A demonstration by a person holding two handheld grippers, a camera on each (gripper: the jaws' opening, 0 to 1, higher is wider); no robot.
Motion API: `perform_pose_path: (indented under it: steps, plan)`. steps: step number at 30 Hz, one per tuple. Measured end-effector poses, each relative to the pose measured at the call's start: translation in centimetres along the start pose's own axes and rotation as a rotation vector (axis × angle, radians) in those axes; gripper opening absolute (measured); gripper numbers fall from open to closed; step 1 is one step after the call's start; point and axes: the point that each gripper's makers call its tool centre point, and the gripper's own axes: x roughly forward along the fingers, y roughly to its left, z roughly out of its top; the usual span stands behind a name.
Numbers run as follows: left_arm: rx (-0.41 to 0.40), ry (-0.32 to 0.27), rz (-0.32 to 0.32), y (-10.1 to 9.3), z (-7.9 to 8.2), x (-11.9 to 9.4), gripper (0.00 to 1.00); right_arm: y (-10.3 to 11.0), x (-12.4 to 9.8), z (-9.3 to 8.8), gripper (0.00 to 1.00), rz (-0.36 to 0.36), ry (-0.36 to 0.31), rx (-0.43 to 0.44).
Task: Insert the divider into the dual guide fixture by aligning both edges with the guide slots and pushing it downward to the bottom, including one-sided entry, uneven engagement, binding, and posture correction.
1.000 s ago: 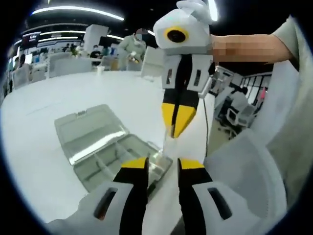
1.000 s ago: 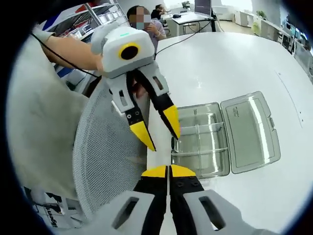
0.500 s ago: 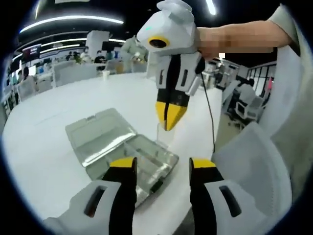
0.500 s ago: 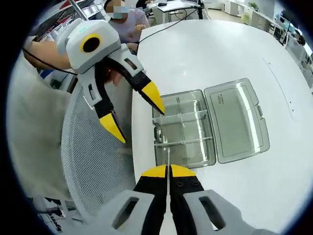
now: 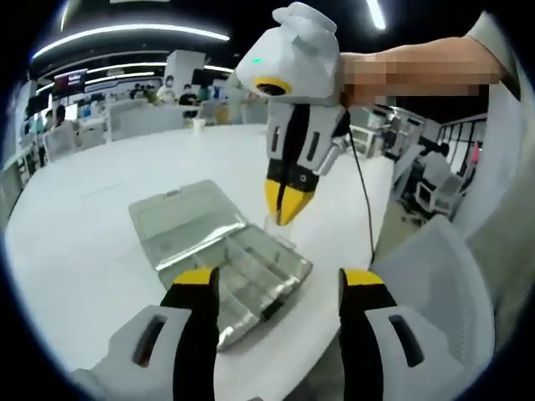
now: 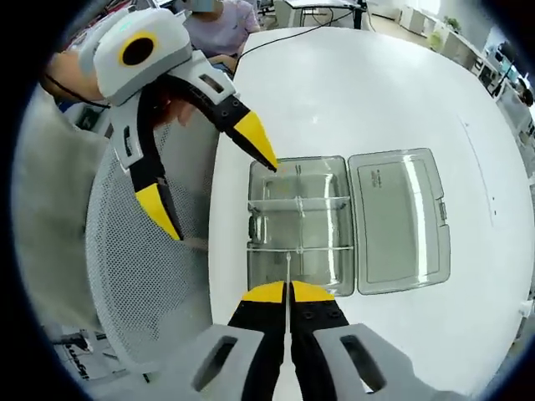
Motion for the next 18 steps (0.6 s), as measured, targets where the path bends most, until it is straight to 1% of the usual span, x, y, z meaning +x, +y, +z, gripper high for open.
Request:
perform_pose_path:
  steps: [2, 10, 12, 18]
  plan:
    - [-0.004, 0.002, 0.004, 0.03, -0.13, -0.05, 0.58, -0.16, 0.07, -0.17, 0.0, -0.008, 0.015, -0.011]
    - [-0.021, -0.003, 0.01, -0.04, -0.35, 0.03, 0.63, -0.5, 0.52, -0.49, 0.0, -0.012, 0.033, -0.033]
    - [-0.019, -0.007, 0.014, -0.01, -0.3, 0.05, 0.65, -0.54, 0.58, -0.45, 0.0, -0.012, 0.034, -0.037]
    - [-0.028, -0.002, 0.02, 0.1, -0.35, 0.08, 0.66, -0.6, 0.84, -0.21, 0.0, -0.012, 0.038, -0.049]
